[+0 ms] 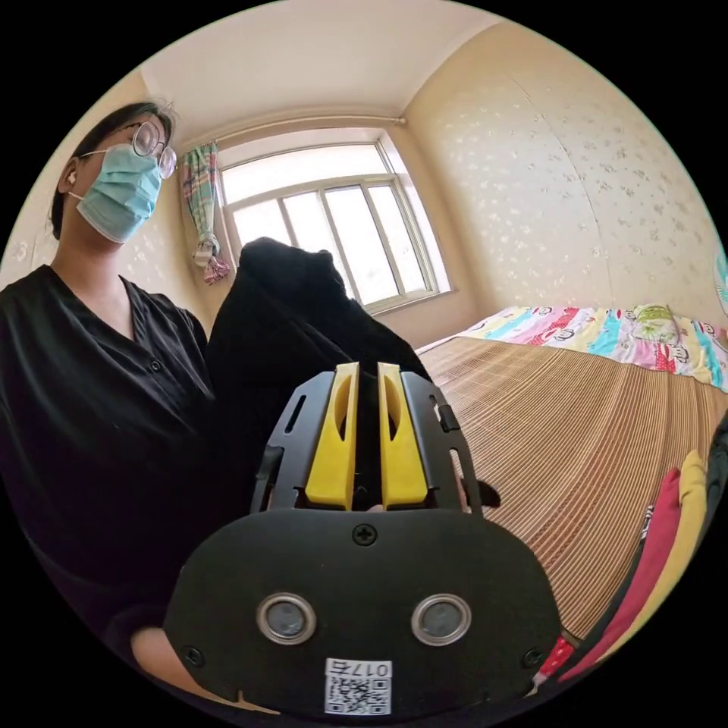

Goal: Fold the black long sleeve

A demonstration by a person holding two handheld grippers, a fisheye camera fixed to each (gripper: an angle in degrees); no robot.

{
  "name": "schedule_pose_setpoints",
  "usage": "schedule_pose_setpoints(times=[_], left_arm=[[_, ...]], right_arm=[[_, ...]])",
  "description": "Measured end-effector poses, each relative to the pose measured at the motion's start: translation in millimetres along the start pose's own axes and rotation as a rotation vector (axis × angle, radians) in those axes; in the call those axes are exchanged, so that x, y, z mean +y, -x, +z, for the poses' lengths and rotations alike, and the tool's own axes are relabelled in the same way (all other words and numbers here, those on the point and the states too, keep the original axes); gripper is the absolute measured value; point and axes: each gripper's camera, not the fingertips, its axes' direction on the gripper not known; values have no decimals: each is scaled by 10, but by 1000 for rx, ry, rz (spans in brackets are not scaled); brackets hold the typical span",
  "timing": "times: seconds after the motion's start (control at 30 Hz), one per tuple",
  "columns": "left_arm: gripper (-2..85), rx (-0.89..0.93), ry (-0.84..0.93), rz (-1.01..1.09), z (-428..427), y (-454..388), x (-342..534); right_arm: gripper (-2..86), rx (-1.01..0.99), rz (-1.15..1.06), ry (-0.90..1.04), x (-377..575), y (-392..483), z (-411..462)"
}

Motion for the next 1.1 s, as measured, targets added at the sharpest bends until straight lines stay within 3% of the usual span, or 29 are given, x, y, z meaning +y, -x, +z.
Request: schedule_pose_setpoints(times=[0.07, 0.2, 0.4, 0.47, 0.53, 0.67, 0.73, 0.83, 0.9, 0.97, 1.03, 1.1], left_arm=[[38, 91, 44, -2, 345, 83, -30], [36, 272, 12, 19, 1068, 109, 97], [32, 306, -47, -48, 1389, 98, 170], [32, 261, -44, -72, 1358, 50, 133], [32, 190, -19, -90, 1307, -51, 53], [35, -142, 107, -81, 1072, -622, -309], [36, -325, 158, -69, 949, -970, -483], [37, -723, 235, -115, 766, -1518, -701], [38, -1247, 346, -191, 691, -1867, -683], [39, -1543, 372, -277, 655, -2009, -542], [38, -1467, 265, -283, 682, -2111, -399], [37, -1430, 151, -252, 861, -2136, -310]], right_arm=[[59, -21, 35, -22, 69, -15, 42], [129, -8, 148, 137, 265, -83, 472], [186, -9, 106, 434, 480, 188, 1302], [175, -43, 61, 506, 528, 339, 1499], [65, -94, -16, 507, 511, 583, 1535], [50, 298, -17, 429, 241, 822, 1167], [47, 559, -19, 293, -112, 1058, 638], [47, 734, -36, 52, -514, 1503, -84], [47, 744, -88, -53, -643, 1789, -382], [47, 680, -164, -177, -670, 2063, -604], [48, 528, -250, -283, -720, 2381, -735], [48, 562, -272, -359, -797, 2631, -742]])
